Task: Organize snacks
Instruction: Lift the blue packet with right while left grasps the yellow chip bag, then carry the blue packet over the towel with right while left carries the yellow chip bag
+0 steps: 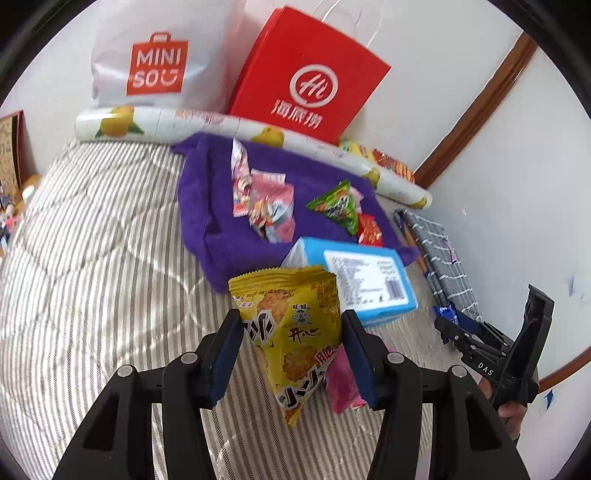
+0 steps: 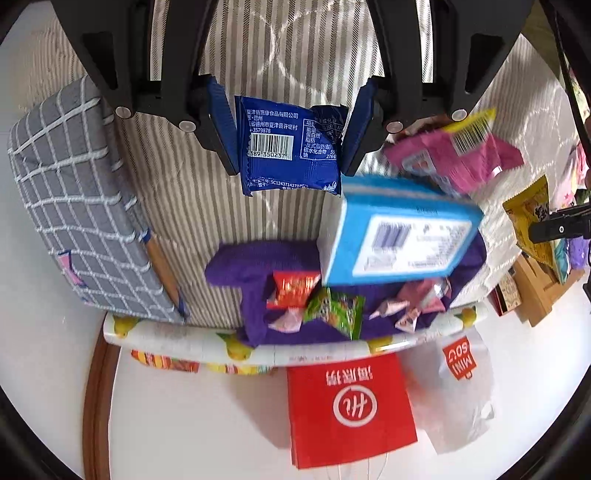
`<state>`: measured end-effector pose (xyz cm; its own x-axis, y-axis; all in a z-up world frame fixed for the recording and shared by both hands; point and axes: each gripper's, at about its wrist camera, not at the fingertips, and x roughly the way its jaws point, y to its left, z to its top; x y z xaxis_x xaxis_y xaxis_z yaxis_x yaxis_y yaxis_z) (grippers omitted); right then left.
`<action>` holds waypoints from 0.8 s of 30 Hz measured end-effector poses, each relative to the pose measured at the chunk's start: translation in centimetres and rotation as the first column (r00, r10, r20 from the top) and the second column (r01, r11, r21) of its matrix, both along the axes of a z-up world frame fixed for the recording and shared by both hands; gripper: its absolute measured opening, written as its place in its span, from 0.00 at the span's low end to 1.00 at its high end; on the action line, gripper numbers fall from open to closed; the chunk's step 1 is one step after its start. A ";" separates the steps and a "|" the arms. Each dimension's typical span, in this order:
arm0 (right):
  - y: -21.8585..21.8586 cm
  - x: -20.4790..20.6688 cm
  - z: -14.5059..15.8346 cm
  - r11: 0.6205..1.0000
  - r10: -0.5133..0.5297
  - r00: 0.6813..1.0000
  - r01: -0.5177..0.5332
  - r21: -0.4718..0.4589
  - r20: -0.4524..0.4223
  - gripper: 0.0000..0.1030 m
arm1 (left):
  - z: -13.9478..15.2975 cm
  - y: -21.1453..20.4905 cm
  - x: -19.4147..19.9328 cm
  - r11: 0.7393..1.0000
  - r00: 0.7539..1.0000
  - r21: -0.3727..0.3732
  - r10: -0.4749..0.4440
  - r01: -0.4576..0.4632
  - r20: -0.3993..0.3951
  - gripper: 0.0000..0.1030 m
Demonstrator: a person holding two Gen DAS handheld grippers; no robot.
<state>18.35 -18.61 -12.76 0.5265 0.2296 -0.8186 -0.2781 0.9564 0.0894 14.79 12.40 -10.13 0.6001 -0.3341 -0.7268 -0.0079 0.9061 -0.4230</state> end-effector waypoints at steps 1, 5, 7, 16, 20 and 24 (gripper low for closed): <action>0.1 0.3 0.4 1.000 0.000 1.000 0.000 0.001 0.005 0.53 | 0.4 0.0 0.1 1.000 1.000 0.001 0.001 -0.001 0.008 0.50; 0.7 1.7 2.3 1.000 -0.001 1.000 0.001 0.007 0.031 0.53 | 2.0 -0.2 1.2 1.000 0.999 0.016 -0.006 0.005 0.033 0.50; 1.0 2.6 3.1 1.000 -0.004 0.999 0.004 0.011 0.038 0.53 | 2.9 -0.3 1.7 1.000 0.999 0.029 -0.006 0.005 0.048 0.50; 2.2 7.1 6.5 0.999 0.001 0.996 -0.005 0.042 0.086 0.53 | 5.0 0.2 4.9 0.997 0.997 0.071 0.018 -0.023 0.072 0.50; 2.9 9.8 7.3 0.997 0.018 0.996 -0.024 0.068 0.089 0.53 | 5.7 0.5 6.9 0.996 0.996 0.082 0.032 -0.038 0.079 0.50; 3.6 12.7 7.6 0.996 0.031 0.996 -0.038 0.081 0.089 0.53 | 6.3 0.6 9.0 0.994 0.996 0.099 0.037 -0.045 0.087 0.50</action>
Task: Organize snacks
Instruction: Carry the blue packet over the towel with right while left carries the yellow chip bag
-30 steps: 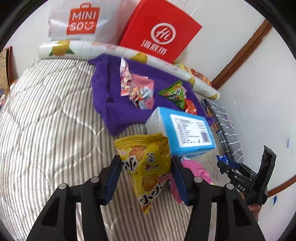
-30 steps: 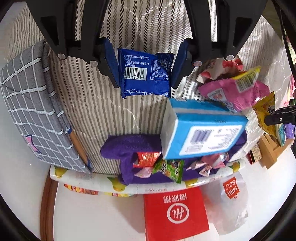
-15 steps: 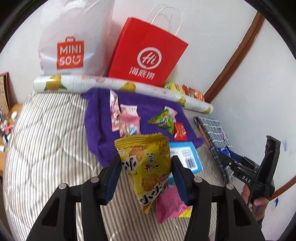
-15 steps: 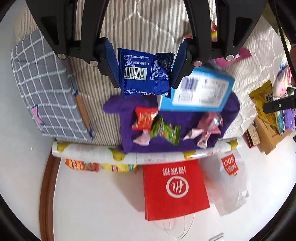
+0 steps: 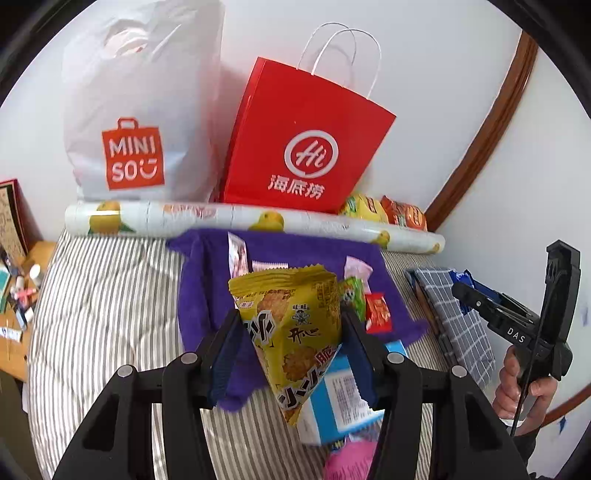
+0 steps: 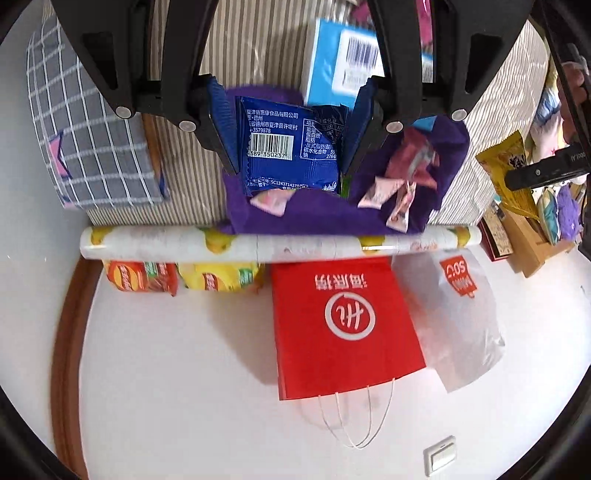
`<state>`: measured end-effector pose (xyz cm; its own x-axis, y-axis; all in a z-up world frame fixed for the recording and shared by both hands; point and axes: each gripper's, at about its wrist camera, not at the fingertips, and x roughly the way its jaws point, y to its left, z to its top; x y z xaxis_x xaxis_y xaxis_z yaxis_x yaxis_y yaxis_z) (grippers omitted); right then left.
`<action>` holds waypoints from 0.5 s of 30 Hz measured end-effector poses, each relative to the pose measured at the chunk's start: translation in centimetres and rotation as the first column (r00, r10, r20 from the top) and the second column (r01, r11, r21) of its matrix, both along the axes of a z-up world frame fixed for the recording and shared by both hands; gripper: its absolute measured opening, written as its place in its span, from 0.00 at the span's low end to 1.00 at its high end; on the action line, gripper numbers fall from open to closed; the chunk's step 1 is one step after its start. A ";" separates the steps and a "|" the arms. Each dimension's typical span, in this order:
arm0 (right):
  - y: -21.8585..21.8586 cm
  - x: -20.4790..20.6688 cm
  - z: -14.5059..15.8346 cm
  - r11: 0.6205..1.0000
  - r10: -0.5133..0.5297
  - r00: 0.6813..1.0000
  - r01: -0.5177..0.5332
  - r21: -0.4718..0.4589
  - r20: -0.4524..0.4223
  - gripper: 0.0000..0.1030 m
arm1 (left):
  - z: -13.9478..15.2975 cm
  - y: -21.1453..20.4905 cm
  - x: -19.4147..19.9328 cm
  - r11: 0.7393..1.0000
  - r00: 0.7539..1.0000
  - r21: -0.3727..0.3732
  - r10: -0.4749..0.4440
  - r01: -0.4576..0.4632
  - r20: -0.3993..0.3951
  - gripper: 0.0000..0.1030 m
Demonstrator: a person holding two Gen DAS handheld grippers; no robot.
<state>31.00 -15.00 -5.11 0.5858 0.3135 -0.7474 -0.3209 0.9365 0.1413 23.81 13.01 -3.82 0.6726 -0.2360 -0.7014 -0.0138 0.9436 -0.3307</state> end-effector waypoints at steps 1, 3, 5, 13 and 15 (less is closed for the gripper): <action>0.2 0.5 0.0 1.000 0.007 1.000 -0.007 0.005 0.000 0.53 | 0.1 0.1 0.5 1.000 1.000 0.003 0.003 -0.003 -0.001 0.50; 0.7 1.9 0.1 1.000 0.023 1.000 -0.023 0.013 0.006 0.53 | 0.3 0.2 1.7 1.000 1.000 0.008 0.008 -0.008 -0.001 0.50; 1.1 3.2 0.2 0.999 0.033 0.999 -0.033 0.017 0.014 0.53 | 0.5 0.4 2.6 1.000 1.000 0.012 0.013 -0.013 0.000 0.50; 3.3 8.0 -0.9 0.998 0.066 0.998 -0.066 0.011 0.000 0.53 | 0.1 0.5 6.8 1.000 1.000 0.010 0.023 -0.023 -0.005 0.50; 3.7 8.7 -1.4 0.997 0.071 0.997 -0.071 0.015 -0.006 0.53 | -0.3 0.3 7.9 1.000 1.000 0.002 0.019 -0.019 -0.006 0.50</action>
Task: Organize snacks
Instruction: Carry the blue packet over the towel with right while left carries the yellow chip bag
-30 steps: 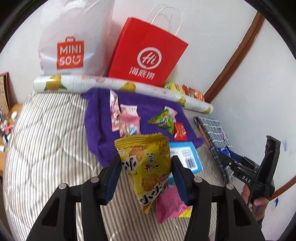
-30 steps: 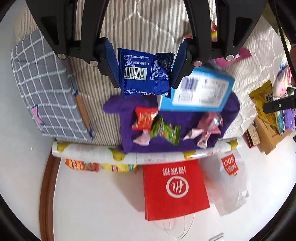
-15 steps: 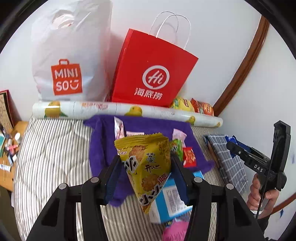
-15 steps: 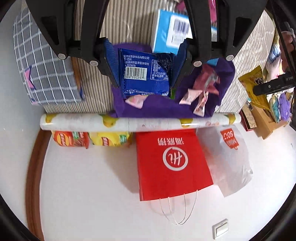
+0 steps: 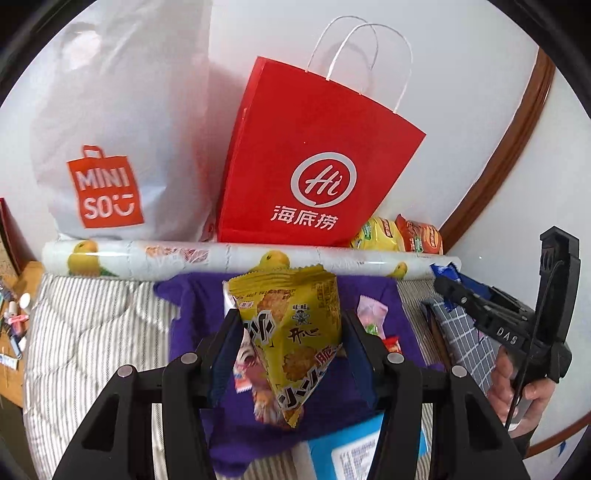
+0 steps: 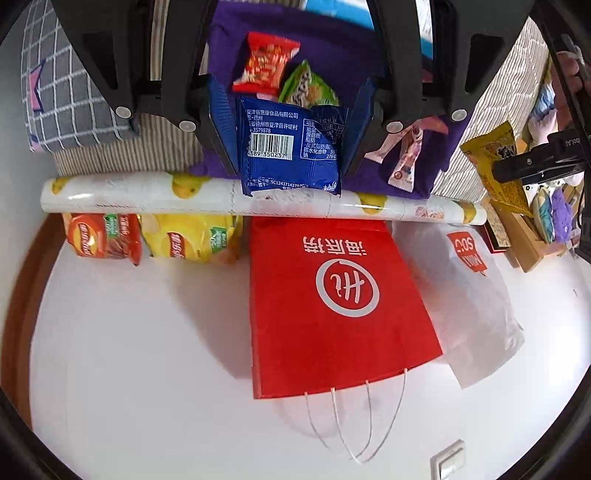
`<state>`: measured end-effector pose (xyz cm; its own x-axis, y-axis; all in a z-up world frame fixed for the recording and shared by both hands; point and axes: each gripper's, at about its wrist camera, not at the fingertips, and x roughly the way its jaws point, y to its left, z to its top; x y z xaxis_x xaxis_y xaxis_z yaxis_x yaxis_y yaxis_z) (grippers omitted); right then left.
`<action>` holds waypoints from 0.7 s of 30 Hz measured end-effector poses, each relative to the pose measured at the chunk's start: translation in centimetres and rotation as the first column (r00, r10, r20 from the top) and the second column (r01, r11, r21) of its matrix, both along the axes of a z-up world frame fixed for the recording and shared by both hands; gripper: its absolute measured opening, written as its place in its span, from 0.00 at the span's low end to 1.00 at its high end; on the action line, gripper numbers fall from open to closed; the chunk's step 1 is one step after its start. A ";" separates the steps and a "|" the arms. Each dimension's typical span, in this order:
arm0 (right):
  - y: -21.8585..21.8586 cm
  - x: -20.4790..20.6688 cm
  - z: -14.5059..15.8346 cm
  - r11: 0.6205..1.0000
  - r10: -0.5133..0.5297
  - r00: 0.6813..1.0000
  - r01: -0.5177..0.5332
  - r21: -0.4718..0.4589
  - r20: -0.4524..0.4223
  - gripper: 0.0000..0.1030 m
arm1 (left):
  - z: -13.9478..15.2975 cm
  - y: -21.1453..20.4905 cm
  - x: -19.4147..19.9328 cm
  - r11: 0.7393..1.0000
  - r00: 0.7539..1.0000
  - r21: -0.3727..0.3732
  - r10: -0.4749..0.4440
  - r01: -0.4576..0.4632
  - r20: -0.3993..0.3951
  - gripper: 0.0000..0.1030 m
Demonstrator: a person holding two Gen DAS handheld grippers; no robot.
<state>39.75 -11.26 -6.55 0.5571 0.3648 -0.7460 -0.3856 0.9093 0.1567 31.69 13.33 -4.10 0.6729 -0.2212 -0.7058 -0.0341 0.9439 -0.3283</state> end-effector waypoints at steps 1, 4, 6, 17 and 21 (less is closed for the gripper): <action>0.2 0.5 -0.5 1.000 0.005 1.000 -0.005 0.006 -0.008 0.53 | -0.3 -0.1 0.6 1.000 1.000 -0.001 -0.001 0.001 -0.001 0.50; 0.5 1.2 -1.7 1.000 0.011 1.000 -0.011 0.014 -0.027 0.53 | -1.1 -0.2 1.9 1.000 1.000 0.004 -0.003 0.003 -0.008 0.50; 0.8 2.0 -2.9 1.000 0.015 0.998 -0.014 0.016 -0.057 0.53 | -1.8 -0.3 2.9 1.000 1.000 0.001 -0.005 0.005 -0.020 0.50; 0.8 4.3 -7.4 1.000 0.027 0.986 -0.028 -0.002 -0.162 0.53 | -5.3 0.2 5.1 1.000 0.995 0.004 -0.008 0.009 -0.102 0.50; 0.8 5.1 -8.9 1.000 0.021 0.982 -0.017 0.023 -0.189 0.53 | -6.1 0.7 5.5 1.000 0.992 -0.004 0.010 -0.011 -0.126 0.50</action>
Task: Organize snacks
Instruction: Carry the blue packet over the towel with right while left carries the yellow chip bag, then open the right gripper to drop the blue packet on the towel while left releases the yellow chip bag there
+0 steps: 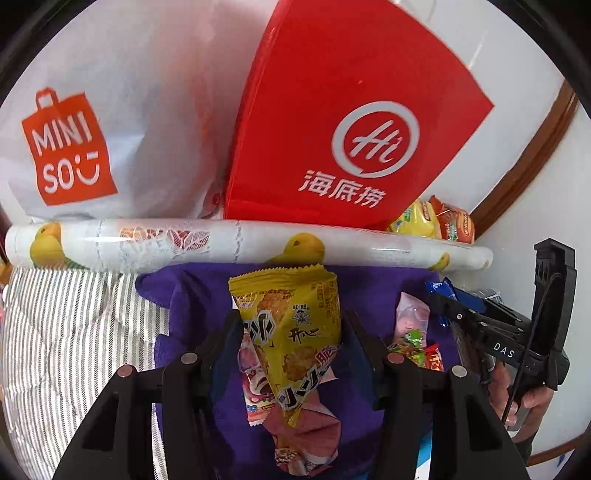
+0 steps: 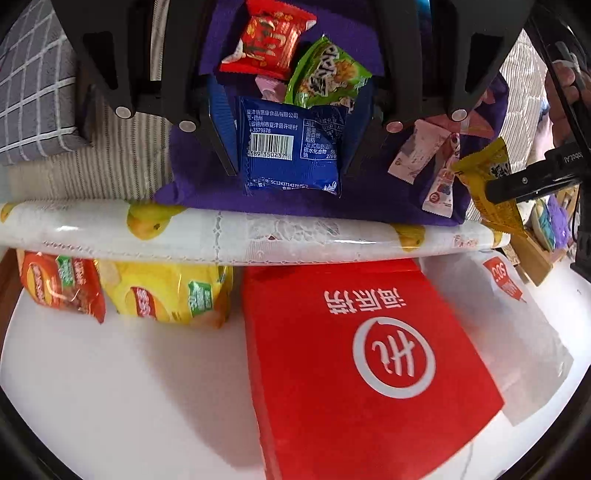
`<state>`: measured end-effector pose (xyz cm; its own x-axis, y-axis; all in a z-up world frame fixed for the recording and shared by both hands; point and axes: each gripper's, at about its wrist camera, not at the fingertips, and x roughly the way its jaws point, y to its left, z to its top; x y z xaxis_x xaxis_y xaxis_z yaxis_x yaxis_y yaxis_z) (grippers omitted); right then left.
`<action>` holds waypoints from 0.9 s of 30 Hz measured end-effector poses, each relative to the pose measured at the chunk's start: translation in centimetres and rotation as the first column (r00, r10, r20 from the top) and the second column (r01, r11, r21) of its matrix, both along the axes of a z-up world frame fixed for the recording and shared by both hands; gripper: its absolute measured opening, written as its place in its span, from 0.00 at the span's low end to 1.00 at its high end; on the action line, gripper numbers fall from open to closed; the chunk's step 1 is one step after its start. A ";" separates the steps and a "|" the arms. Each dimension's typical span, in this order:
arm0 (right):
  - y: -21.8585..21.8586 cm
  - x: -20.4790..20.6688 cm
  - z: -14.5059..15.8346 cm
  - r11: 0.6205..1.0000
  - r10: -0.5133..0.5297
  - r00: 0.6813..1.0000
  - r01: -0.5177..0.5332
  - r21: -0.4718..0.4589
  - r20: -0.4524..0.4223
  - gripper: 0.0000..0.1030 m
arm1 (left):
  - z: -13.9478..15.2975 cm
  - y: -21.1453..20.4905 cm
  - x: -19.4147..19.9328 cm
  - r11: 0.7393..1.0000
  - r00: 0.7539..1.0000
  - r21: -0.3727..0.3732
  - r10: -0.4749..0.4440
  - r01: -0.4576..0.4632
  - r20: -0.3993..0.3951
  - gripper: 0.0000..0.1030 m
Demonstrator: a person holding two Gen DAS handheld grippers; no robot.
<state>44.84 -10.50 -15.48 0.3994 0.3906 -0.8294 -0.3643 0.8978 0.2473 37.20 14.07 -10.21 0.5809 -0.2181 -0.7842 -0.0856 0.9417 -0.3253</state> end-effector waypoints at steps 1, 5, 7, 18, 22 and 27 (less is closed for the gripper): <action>0.0 0.1 -0.3 1.000 0.002 1.000 -0.002 0.011 -0.008 0.53 | -0.2 0.1 0.1 1.000 1.000 -0.001 0.002 -0.002 -0.003 0.50; 0.3 0.3 -0.8 0.999 0.002 1.000 -0.001 0.035 -0.017 0.53 | -0.5 0.0 0.3 1.000 1.000 -0.003 0.005 -0.005 -0.011 0.50; 0.6 0.3 -1.2 0.999 0.007 1.000 -0.007 0.033 -0.021 0.53 | -0.5 0.0 0.3 1.000 1.000 -0.002 0.005 -0.005 -0.011 0.50; 2.7 0.1 -3.9 0.998 0.053 0.991 -0.054 -0.009 -0.124 0.54 | -1.7 -0.3 1.2 1.000 0.999 -0.020 -0.006 0.005 -0.049 0.50; 3.0 -0.2 -3.7 0.997 0.067 0.991 -0.071 -0.031 -0.120 0.57 | -2.3 -0.5 1.5 1.000 0.998 -0.025 -0.013 0.012 -0.066 0.50; 2.9 -0.3 -3.3 0.996 0.074 0.990 -0.078 -0.032 -0.117 0.63 | -2.8 -0.4 1.6 0.999 0.997 -0.051 -0.022 0.017 -0.080 0.51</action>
